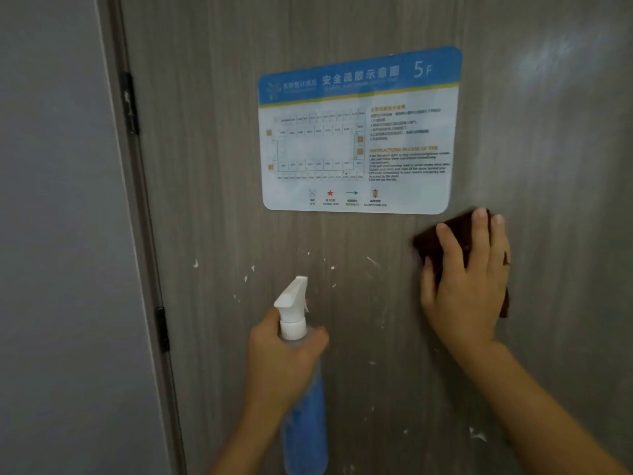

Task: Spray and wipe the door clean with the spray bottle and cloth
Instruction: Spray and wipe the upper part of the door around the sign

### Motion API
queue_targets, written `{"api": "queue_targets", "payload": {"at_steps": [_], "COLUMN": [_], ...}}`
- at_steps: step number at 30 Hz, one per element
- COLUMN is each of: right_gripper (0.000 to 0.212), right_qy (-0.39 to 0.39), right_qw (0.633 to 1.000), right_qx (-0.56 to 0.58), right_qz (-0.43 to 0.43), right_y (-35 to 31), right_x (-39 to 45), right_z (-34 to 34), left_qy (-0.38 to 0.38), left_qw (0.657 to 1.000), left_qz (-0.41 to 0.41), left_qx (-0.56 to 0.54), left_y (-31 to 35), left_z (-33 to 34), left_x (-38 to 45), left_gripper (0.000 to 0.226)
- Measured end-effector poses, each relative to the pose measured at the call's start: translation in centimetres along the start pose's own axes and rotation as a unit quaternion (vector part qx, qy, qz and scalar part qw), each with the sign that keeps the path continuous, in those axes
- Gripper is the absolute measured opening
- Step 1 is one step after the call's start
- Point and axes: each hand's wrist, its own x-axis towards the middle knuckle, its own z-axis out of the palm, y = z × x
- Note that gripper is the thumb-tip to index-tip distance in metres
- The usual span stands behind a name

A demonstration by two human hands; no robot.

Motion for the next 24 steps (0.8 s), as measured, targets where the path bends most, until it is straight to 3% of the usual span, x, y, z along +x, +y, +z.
{"api": "queue_targets", "payload": {"at_steps": [18,24], "right_gripper": [0.047,0.049], "right_qy": [0.007,0.01], "right_qw": [1.0,1.0], "right_qx": [0.005,-0.003], "right_qz": [-0.028,-0.03], "right_y": [-2.0,-1.9], "right_x": [-0.6,-0.6], "right_z": [1.0,1.3], "left_qy": [0.012,0.051], "left_qw": [0.996,0.994], "left_qz": [-0.014,0.007], "left_qx": [0.083,0.091], "left_y": [1.7,1.0], "left_z": [2.8,2.8], "left_x": [-2.2,-2.6], "left_gripper": [0.019,0.026]}}
